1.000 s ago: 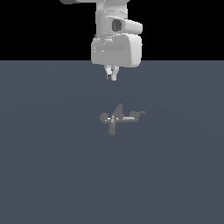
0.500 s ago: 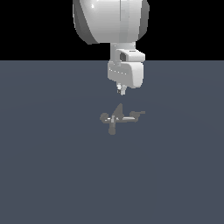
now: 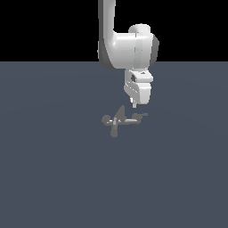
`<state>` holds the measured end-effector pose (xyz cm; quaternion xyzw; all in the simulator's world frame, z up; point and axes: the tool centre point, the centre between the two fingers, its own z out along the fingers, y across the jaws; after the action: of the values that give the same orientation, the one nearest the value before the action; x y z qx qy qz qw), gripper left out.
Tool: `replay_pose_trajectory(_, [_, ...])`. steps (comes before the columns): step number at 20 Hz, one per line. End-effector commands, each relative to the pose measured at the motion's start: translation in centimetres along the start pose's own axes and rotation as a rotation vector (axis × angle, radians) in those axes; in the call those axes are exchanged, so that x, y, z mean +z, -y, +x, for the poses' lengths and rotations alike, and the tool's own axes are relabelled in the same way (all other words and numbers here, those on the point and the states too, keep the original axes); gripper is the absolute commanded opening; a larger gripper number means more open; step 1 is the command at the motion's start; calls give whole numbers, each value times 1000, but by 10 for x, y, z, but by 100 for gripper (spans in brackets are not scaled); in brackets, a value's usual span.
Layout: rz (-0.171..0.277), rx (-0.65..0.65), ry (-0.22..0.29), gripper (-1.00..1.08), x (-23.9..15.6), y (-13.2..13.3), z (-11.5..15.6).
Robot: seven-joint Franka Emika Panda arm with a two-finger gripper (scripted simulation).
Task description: Turn on the faucet by rotating a designated handle.
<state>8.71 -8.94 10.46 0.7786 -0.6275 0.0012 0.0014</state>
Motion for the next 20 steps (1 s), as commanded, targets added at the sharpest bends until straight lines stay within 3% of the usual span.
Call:
replay_pose_trajectory(1, [1, 50, 0, -100, 13, 5, 13])
replay_pose_trajectory(10, [0, 155, 3, -100, 41, 14, 43])
replay_pose_trajectory(20, [0, 169, 3, -100, 44, 11, 48])
